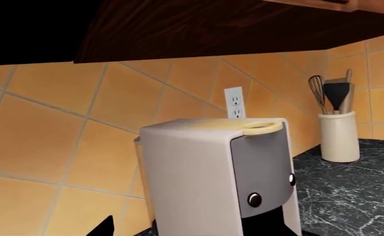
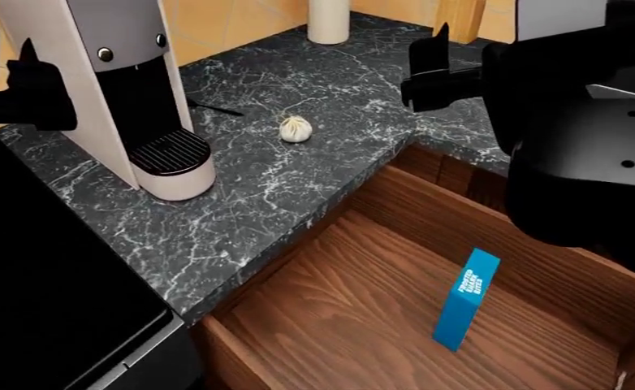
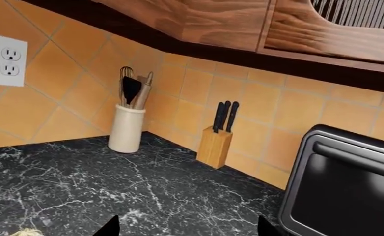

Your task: Close the right drawer.

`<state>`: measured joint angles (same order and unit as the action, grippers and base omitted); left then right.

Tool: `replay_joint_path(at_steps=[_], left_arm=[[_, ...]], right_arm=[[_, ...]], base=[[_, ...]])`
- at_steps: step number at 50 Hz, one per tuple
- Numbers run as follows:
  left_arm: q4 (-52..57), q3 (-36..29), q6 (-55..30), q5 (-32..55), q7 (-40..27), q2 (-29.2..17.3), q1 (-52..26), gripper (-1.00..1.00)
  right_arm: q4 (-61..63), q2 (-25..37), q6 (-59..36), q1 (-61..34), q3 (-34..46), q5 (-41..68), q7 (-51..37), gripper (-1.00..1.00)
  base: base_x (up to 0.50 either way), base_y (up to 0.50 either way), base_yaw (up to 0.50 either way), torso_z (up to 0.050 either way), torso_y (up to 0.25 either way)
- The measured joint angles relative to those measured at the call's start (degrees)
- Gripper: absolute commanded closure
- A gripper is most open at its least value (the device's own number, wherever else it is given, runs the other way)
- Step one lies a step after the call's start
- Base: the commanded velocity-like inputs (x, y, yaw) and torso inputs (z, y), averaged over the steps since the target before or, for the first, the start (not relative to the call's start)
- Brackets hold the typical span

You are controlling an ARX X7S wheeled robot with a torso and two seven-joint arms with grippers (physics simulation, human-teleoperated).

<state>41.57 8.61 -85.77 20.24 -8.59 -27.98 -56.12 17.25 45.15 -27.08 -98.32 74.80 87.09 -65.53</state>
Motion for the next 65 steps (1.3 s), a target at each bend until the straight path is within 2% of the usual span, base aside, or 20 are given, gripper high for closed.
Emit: replay_joint_path(at_steps=[18, 34, 45, 65], left_arm=[[0.16, 0.03, 0.08, 0.68, -0.41, -0.08, 0.14, -1.0], [0.08, 0.06, 0.2, 1.17, -0.82, -0.24, 0.15, -1.0], [-0.08, 0.03, 0.35, 1.56, -1.1, -0.33, 0.05, -1.0], [-0.24, 0.12, 0.44, 2.14, -1.66, -0.49, 0.07, -1.0]], right_arm=[[0.38, 0.08, 0.03, 0.31, -0.14, -0.47, 0.53, -1.0], [0.76, 0.36, 0.92, 0.89, -0.84, -0.37, 1.16, -1.0], [0.55, 0.95, 1.71, 1.37, -1.48, -0.42, 0.62, -1.0], [1.02, 6.77, 1.82, 2.37, -2.23, -0.41, -0.31, -1.0]], base=[[0.0, 0.0, 0.0, 0.0, 0.0], [0.0, 0.0, -0.47, 0.0, 0.0], [0.0, 0.0, -0.03, 0.0, 0.0], [0.0, 0.0, 0.0, 0.0, 0.0]])
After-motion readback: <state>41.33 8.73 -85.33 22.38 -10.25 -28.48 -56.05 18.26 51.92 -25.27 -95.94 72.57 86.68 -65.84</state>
